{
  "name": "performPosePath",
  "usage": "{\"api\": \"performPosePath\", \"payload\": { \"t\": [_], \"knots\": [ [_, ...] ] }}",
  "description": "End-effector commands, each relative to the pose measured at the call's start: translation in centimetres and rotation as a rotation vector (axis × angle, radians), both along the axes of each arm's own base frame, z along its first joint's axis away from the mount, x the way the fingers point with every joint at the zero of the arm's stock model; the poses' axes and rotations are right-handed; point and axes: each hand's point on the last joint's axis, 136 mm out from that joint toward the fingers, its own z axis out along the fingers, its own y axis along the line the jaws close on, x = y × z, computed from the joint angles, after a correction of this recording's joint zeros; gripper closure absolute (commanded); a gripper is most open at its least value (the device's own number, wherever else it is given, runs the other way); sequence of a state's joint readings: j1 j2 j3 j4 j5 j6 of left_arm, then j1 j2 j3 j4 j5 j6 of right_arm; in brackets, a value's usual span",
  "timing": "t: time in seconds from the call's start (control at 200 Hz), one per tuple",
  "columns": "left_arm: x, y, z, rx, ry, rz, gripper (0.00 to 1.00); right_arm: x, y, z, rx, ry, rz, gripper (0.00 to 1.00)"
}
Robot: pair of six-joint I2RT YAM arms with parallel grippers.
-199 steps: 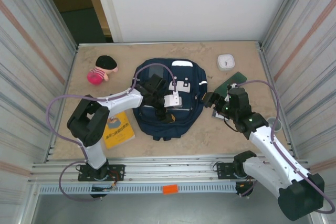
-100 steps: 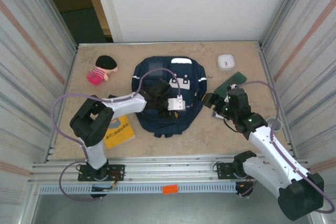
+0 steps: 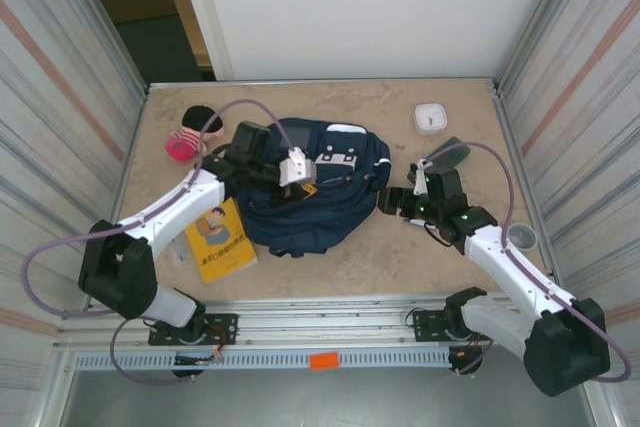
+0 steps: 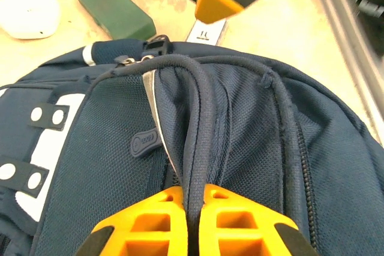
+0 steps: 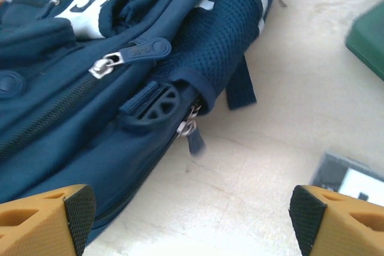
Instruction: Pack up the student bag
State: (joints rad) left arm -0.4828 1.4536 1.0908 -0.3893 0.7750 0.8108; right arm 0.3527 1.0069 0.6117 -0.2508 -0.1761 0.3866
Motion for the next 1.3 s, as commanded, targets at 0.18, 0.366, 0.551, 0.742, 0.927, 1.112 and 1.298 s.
{"api": "performPosePath", "payload": {
  "t": [0.18, 0.366, 0.551, 0.742, 0.927, 1.112, 1.298],
  "knots": [
    [-0.6, 2.6, 10.3, -0.296, -0.008, -0.095, 1.00, 0.5, 3.4, 1.3, 0.000, -0.269, 0.328, 0.22],
    [-0.3, 3.9, 11.6, -0.325, -0.022, -0.101, 1.00, 0.8, 4.2, 1.0, -0.017, -0.311, 0.394, 0.34],
    [-0.9, 4.0, 11.7, -0.323, -0.033, -0.119, 1.00, 2.0, 4.8, 0.9, -0.064, -0.357, 0.446, 0.35],
    [-1.4, 4.2, 11.6, -0.328, -0.034, -0.123, 1.00, 2.8, 5.8, 2.0, -0.062, -0.432, 0.501, 0.39],
    [-1.3, 4.1, 11.4, -0.336, -0.026, -0.130, 1.00, 2.9, 7.2, 2.7, -0.021, -0.441, 0.578, 0.56],
    [0.1, 4.1, 10.7, -0.317, -0.025, -0.062, 1.00, 2.1, 7.0, 2.6, -0.020, -0.430, 0.598, 0.91],
    [2.8, 4.6, 8.8, -0.232, -0.061, 0.113, 1.00, 0.7, 6.0, 3.1, -0.023, -0.411, 0.595, 1.00]
  ]
}}
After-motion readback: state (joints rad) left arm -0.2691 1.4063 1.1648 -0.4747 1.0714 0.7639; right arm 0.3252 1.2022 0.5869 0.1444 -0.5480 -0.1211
